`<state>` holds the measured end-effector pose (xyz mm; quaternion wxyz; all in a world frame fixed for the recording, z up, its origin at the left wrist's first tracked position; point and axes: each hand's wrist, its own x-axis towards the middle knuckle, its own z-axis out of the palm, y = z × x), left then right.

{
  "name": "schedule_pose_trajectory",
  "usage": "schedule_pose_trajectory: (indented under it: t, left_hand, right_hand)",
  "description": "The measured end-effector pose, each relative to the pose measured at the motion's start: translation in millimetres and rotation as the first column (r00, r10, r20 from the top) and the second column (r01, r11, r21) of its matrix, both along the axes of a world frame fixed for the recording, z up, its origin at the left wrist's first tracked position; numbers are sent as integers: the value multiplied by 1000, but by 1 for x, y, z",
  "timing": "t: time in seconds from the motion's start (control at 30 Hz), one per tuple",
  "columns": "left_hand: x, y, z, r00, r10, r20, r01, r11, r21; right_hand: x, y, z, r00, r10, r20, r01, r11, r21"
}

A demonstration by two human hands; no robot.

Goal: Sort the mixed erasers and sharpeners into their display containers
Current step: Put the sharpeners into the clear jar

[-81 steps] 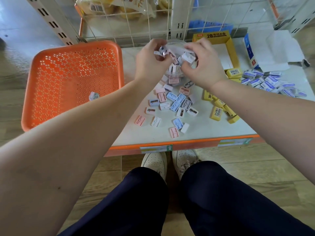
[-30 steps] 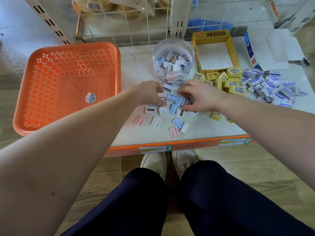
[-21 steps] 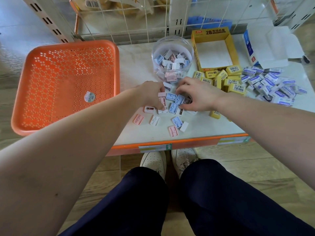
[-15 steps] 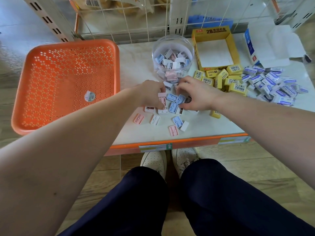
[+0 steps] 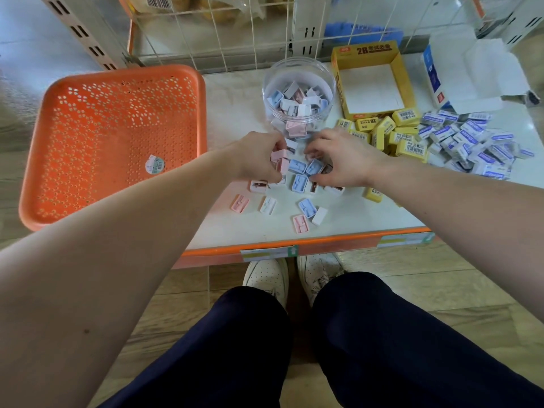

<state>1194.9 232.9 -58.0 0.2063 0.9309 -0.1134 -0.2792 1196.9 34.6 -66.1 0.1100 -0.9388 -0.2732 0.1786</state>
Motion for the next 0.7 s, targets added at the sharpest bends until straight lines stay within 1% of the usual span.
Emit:
schedule_pose_trajectory:
  t: [0.1,0.2,0.33,0.4,0.57,0.7]
  left_hand:
    - [-1,-1,-2,1000,-20,-7,20,1000,0]
    - [0,-3,-4,998,-55,32,55,998,1]
    - [1,-4,-6,995,-88,48,88,996,-3]
    - [1,-1,-7,996,-76,35,77,997,-27]
    - [1,5,-4,1000,-5,-27,3,996,-88]
    - [-2,5,-2,999,41,-27,-44,993,-105]
  right_hand:
    - [1,1,-1,1000,13,-4,-14,1000,-15]
    - [1,1,-2,999,28,-20,-29,999,-22]
    - [-1,-1,-1,998,61,2,-61,998,-10]
    - [-2,-4,0,998,66,13,-66,998,-4]
    - [-5,-14,-1,997,73,-31,-73,997,-2]
    - [-5,-17,-1,996,69,-61,-69,998,6]
